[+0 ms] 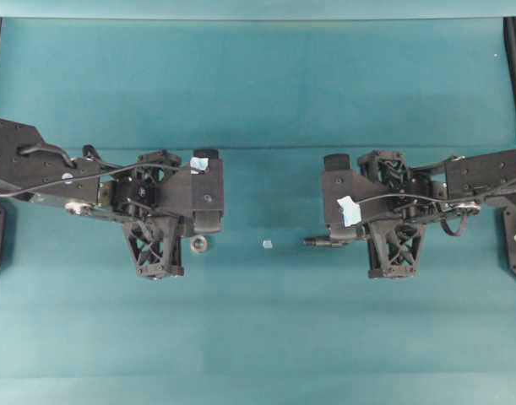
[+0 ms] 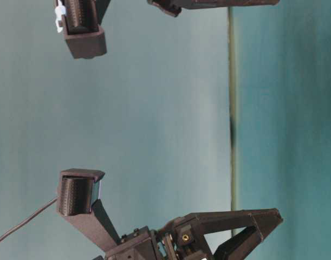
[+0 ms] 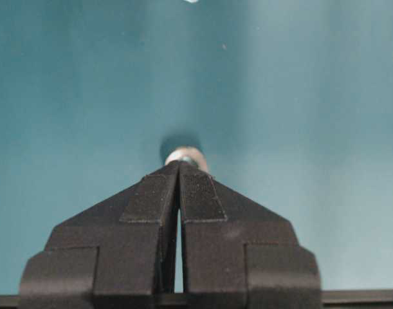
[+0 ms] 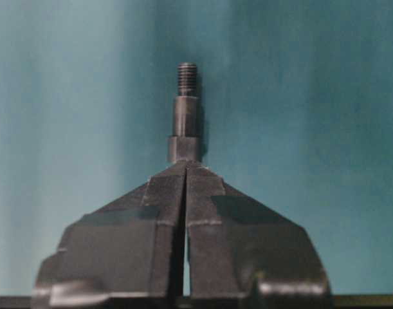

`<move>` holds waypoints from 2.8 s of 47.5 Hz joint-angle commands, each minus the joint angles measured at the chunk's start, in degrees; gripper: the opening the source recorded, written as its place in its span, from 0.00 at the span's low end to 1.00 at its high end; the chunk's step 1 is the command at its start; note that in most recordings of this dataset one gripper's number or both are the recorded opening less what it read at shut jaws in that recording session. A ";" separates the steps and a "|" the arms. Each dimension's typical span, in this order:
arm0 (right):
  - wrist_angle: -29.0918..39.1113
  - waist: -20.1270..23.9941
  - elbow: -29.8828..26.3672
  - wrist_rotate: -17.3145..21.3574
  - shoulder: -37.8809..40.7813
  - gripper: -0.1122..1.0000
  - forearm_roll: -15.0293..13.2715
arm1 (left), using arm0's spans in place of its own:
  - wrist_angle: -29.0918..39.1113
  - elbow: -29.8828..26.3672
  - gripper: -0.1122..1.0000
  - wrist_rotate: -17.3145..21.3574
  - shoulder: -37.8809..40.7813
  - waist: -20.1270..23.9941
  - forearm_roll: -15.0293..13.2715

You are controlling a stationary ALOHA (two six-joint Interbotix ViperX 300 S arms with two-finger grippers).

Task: Insert the washer onto the shaft with both hands.
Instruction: 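Move left gripper over the silver washer and right gripper over the shaft, then lower both open grippers around the washer and the threaded shaft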

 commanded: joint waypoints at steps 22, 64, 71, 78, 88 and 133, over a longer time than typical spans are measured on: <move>0.53 0.00 -1.76 -0.18 2.64 0.62 -0.18 | -0.26 0.44 0.22 2.11 -0.62 0.18 0.18; -4.66 -0.09 -0.09 -0.53 7.91 0.93 -0.18 | -5.36 0.53 0.96 1.67 8.17 -0.44 0.18; -5.54 -0.09 0.18 -0.79 8.70 0.93 -0.18 | -6.06 0.53 0.96 1.58 9.14 -0.44 0.18; -7.12 -0.09 0.79 -0.79 10.11 0.93 -0.18 | -6.77 1.05 0.96 1.58 10.63 -0.44 0.18; -8.17 -0.09 0.97 -0.70 11.25 0.93 -0.18 | -8.61 2.02 0.96 1.58 11.69 -0.44 0.18; -11.25 -0.18 1.93 -0.44 13.10 0.89 -0.09 | -9.32 1.93 0.96 1.49 12.04 -1.05 0.18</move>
